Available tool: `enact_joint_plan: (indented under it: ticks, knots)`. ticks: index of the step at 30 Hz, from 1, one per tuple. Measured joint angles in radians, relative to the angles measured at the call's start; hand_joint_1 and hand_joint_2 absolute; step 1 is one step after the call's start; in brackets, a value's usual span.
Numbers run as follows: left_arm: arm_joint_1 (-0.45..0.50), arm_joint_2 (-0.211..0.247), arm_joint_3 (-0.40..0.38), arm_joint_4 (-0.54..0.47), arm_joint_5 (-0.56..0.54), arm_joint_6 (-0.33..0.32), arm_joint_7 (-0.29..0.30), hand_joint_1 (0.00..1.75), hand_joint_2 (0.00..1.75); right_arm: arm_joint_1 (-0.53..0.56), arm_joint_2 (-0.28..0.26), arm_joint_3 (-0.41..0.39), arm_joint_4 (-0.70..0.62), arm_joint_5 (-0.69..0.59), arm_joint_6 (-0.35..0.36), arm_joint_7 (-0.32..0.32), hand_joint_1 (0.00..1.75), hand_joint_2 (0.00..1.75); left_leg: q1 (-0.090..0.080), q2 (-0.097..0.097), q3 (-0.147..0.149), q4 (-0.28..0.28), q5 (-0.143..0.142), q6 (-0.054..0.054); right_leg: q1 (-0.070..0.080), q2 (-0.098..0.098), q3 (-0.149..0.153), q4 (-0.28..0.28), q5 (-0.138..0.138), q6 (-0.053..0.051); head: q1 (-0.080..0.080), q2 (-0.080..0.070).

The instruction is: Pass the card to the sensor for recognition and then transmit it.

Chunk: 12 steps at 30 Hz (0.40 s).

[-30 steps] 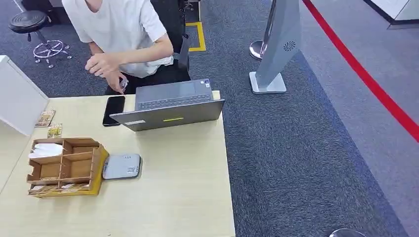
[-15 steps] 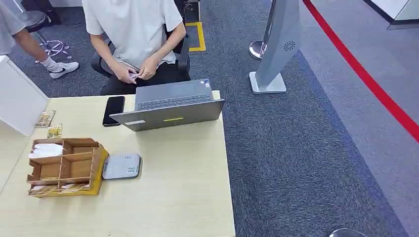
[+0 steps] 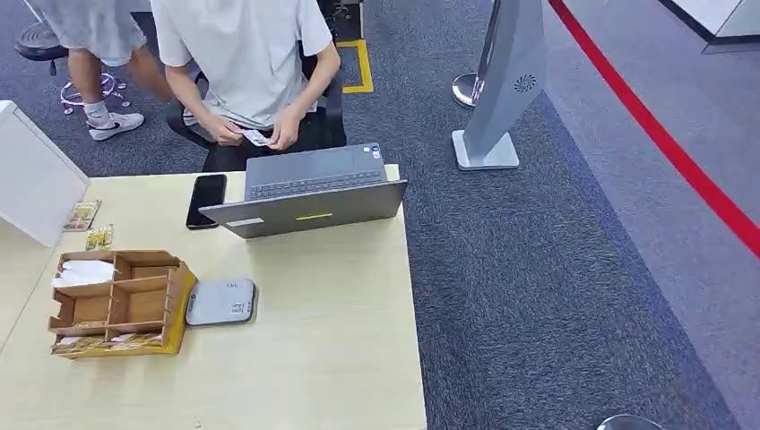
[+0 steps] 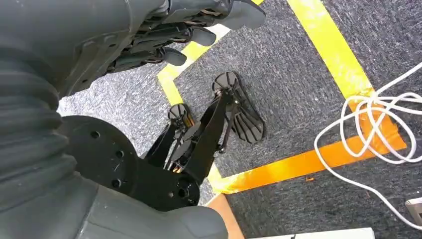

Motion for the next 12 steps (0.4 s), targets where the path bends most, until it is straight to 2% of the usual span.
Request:
enact_joint_plan:
  ticks: [2,5,9,10,11,12]
  knots:
    - [0.0,0.0,0.0,0.0,-0.001,0.002,0.003,0.0,1.75,0.0,0.0,0.0,0.0,0.0,0.0,0.0,0.0,1.75,0.0,0.0,0.0,0.0,0.0,0.0,0.0,0.0,0.0,0.0,0.0,0.0,0.0,0.0]
    - [0.001,-0.001,-0.011,0.0,-0.037,0.03,0.057,0.0,1.75,0.0,0.0,0.003,0.0,0.0,0.006,-0.013,0.0,1.75,0.0,0.0,0.0,0.0,0.0,0.0,0.0,0.0,0.0,0.0,0.0,0.0,0.0,0.0]
    - [0.014,0.0,-0.097,0.0,-0.042,0.033,0.074,0.0,1.75,0.014,-0.003,0.061,-0.008,-0.04,0.016,-0.021,0.0,1.75,0.0,0.0,0.0,0.0,0.0,0.0,0.0,0.0,0.0,0.0,0.0,0.0,0.0,0.0]
    - [0.017,0.001,-0.122,0.0,-0.039,0.032,0.075,0.0,1.75,0.018,-0.004,0.077,-0.011,-0.068,0.016,-0.022,0.0,0.0,0.0,0.0,0.0,0.0,0.0,0.0,0.0,0.0,0.0,0.0,0.0,0.0,0.0,0.0]
    - [0.02,0.002,-0.142,0.0,-0.035,0.031,0.075,0.0,0.0,0.022,-0.006,0.092,-0.015,-0.094,0.016,-0.023,0.0,0.0,0.0,0.0,0.0,0.0,0.0,0.0,0.0,0.0,0.0,0.0,0.0,0.0,0.0,0.0]
    - [0.023,0.004,-0.165,0.0,-0.031,0.029,0.076,0.0,0.0,0.026,-0.008,0.108,-0.017,-0.12,0.016,-0.026,0.0,0.0,0.0,0.0,0.0,0.0,0.0,0.0,0.0,0.0,0.0,0.0,0.0,0.0,0.0,0.0]
